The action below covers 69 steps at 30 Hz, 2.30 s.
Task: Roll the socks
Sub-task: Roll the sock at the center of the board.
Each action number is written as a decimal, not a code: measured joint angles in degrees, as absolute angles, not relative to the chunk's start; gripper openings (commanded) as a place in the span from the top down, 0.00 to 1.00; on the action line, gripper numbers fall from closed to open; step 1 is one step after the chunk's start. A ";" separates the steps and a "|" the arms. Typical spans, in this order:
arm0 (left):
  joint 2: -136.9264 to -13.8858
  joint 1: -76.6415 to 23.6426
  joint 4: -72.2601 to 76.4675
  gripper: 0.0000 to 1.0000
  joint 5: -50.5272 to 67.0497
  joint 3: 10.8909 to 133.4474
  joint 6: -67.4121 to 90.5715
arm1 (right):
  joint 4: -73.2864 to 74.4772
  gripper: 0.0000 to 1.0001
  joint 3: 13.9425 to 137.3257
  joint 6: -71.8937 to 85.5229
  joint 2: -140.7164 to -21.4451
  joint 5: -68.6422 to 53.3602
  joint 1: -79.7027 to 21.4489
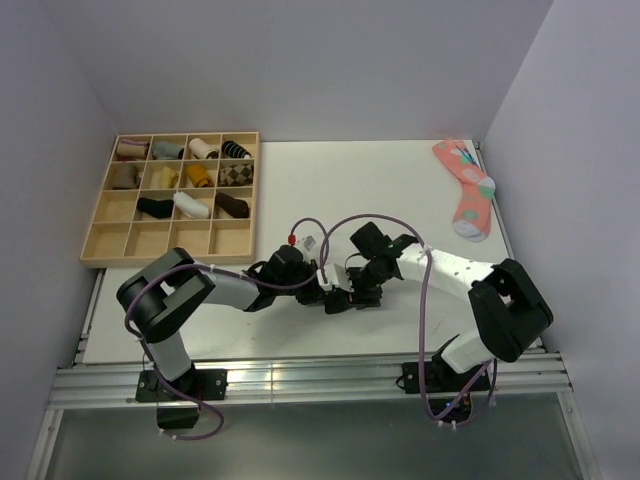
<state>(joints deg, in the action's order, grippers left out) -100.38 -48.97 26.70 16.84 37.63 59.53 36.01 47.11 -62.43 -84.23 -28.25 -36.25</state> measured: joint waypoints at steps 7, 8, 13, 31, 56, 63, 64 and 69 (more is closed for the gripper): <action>-100.79 -48.40 27.16 1.00 18.13 37.60 59.55 | 35.59 0.46 47.72 -61.87 -86.06 -27.55 -36.53; -100.86 -48.29 27.22 1.00 18.28 37.60 59.61 | 35.57 0.48 48.12 -61.56 -86.76 -27.38 -36.64; -100.97 -47.79 27.20 1.00 19.11 37.58 59.92 | 35.81 0.61 50.26 -59.99 -90.04 -26.33 -37.17; -99.68 -47.62 39.03 0.72 14.20 29.65 65.95 | 35.03 0.75 51.83 -48.66 -91.79 -24.84 -37.65; -78.32 -62.72 34.11 0.47 -15.75 16.60 76.55 | 37.12 0.76 55.86 -38.57 -95.92 -23.62 -37.80; -87.61 -70.96 34.94 0.44 -27.66 21.04 85.67 | 38.63 0.77 57.65 -35.94 -97.62 -23.64 -37.89; -89.06 -71.83 35.35 0.44 -29.26 21.34 87.11 | 38.72 0.77 57.76 -35.70 -97.73 -23.62 -37.89; -95.57 -73.95 40.25 0.43 -34.68 24.05 92.95 | 39.24 0.77 58.26 -35.03 -98.15 -23.73 -37.89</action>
